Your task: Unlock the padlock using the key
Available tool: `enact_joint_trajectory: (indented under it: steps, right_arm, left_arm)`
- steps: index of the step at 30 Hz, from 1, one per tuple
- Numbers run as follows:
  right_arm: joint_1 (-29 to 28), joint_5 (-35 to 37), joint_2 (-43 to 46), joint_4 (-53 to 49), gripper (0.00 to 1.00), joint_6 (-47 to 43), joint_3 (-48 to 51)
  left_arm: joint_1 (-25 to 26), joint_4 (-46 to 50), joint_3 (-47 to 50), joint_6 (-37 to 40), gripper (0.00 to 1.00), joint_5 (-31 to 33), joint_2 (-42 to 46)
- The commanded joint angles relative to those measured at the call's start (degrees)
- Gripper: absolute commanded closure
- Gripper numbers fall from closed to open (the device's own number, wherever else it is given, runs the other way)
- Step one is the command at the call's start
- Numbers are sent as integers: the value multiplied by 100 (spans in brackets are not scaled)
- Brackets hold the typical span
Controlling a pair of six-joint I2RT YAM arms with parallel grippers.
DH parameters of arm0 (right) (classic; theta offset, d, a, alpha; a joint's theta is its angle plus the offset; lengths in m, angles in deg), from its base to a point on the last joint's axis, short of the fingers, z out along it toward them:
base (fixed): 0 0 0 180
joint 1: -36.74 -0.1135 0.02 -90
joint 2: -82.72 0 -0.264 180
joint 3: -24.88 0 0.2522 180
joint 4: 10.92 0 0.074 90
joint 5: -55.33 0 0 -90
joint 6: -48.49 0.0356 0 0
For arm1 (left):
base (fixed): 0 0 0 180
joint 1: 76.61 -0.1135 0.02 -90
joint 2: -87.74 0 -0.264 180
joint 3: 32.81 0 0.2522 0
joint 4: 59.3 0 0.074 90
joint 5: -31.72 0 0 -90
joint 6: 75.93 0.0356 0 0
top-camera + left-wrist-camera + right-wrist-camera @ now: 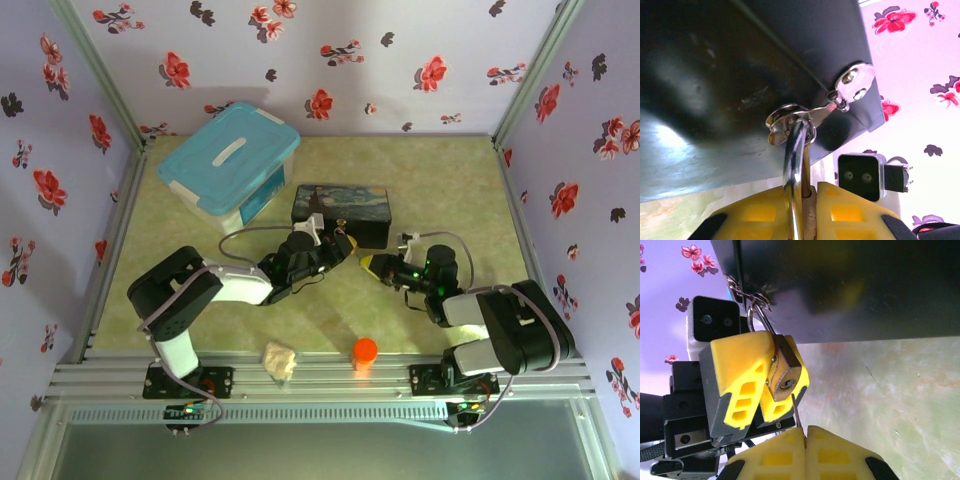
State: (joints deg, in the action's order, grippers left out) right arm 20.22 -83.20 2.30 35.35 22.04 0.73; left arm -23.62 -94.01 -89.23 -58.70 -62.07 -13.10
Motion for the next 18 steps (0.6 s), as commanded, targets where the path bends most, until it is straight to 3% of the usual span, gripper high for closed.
enact_joint_trajectory:
  steps: [1, 15, 18]
  right_arm:
    - [33, -151, -69, 532, 100, 185, -76]
    - [60, -157, -147, 633, 100, 185, -116]
    - [60, -215, 69, -261, 100, -230, -226]
  left_arm:
    - [53, -415, -124, 43, 100, -128, 152]
    - [38, -446, -151, 16, 100, -137, 280]
    - [-64, -315, -164, 86, 100, -162, 349]
